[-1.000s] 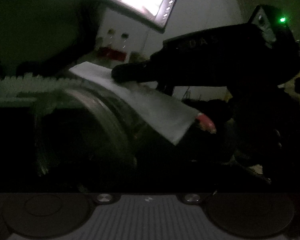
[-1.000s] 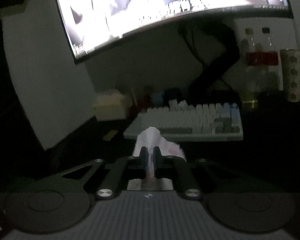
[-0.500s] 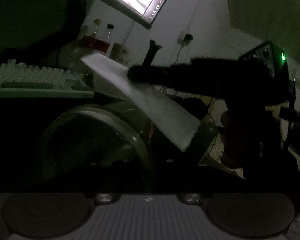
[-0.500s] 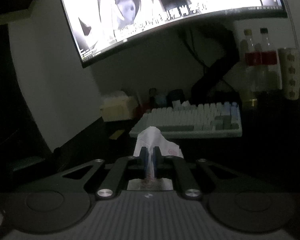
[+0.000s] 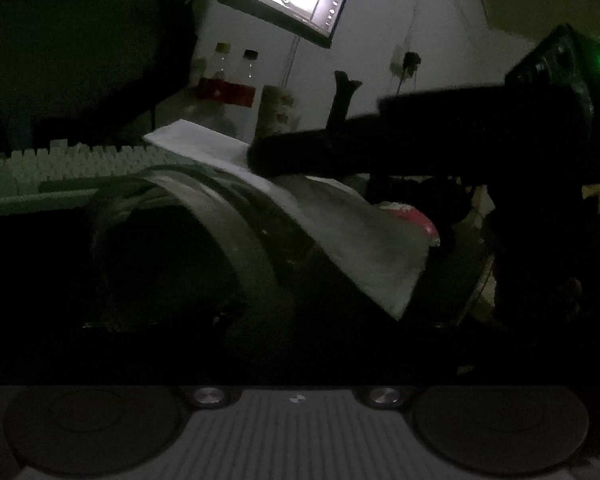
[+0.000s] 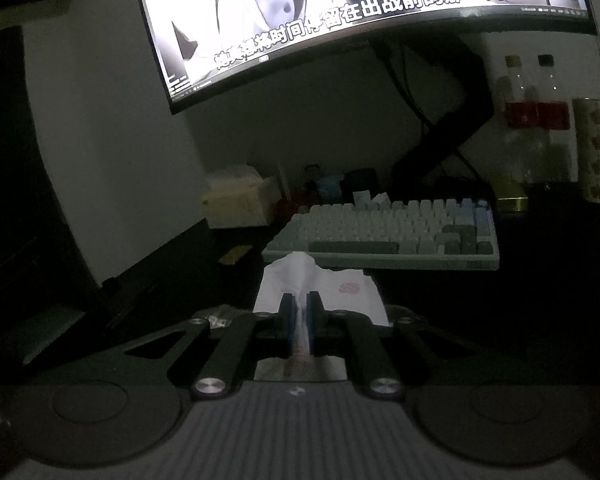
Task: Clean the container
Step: 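Rub the tissue along the jar's side with the right tool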
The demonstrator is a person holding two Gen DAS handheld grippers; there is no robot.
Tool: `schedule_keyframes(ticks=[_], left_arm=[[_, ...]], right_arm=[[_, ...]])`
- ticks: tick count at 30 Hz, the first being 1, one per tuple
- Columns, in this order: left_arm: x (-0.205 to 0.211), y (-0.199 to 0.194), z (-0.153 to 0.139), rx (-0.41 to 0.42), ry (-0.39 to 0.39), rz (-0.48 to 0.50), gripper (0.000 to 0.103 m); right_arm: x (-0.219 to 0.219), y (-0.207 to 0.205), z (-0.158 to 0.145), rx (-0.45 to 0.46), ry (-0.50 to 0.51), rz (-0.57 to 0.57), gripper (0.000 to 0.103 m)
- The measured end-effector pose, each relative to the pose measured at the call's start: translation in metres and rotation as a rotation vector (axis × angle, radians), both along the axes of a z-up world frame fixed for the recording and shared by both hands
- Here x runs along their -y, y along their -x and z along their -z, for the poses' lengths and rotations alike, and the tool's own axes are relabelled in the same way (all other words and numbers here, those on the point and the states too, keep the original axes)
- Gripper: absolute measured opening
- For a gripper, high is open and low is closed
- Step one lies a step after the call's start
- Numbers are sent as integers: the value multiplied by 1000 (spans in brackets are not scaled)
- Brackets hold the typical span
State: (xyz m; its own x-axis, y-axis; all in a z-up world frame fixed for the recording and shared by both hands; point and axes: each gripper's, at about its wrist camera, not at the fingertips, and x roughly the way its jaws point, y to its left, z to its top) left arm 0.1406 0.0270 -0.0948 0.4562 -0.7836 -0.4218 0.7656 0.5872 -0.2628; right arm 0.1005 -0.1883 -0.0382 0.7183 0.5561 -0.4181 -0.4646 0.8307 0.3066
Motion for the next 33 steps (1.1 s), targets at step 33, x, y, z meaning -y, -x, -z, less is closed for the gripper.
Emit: schedule_keyframes(ticks=[33], left_arm=[[84,39,-19,-52,79,-252,103]], right_arm=[[-5,-1,-1,20,121,137,14]])
